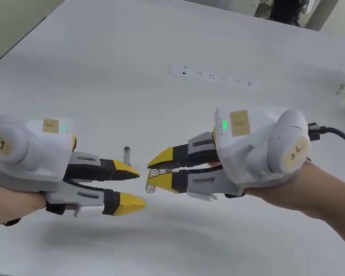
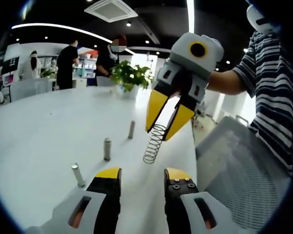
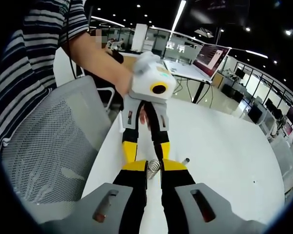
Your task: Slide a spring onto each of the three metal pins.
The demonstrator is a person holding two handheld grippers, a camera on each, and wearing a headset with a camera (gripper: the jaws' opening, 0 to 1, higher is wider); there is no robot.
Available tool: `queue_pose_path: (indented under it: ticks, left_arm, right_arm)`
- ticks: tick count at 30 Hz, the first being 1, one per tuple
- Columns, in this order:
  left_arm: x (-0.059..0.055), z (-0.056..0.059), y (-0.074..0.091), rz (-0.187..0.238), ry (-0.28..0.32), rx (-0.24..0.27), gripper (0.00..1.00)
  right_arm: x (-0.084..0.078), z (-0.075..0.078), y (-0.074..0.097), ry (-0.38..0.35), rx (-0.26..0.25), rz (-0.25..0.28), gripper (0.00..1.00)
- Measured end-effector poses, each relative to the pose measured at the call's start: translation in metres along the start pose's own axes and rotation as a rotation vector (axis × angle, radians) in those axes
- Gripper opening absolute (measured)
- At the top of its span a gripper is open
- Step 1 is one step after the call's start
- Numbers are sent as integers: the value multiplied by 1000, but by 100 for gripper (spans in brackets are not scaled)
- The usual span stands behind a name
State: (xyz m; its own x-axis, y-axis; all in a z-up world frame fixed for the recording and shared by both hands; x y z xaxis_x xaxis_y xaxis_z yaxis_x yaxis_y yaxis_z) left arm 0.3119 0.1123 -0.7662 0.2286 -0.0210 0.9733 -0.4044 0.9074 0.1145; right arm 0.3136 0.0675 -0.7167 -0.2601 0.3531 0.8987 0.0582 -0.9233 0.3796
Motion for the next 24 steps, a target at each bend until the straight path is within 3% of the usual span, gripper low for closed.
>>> queue_pose_path:
  ticks: [9, 24]
  left_arm:
    - [0, -9, 16, 18, 9, 53, 34]
    - [-3, -21, 40, 46, 39, 173, 57]
  right_arm:
    - [-3, 5, 1, 4, -23, -7, 7]
    - [-11, 11, 2, 2, -60, -23, 7]
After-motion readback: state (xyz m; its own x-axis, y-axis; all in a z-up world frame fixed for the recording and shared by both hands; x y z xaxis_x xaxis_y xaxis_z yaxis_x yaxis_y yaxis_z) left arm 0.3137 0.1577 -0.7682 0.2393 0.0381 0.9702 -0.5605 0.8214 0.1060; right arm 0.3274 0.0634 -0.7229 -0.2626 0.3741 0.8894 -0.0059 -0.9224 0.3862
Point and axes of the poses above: the centre of the closed fingertips' face, and the gripper's own axes: y roughly backward along the fingers, z roughly to its right, x roughly out of its top, the point moved 3 cm from there along y, roughly backward along the fingers, and after that the axes turned 15 degrees about z, right-handed, at the moved point
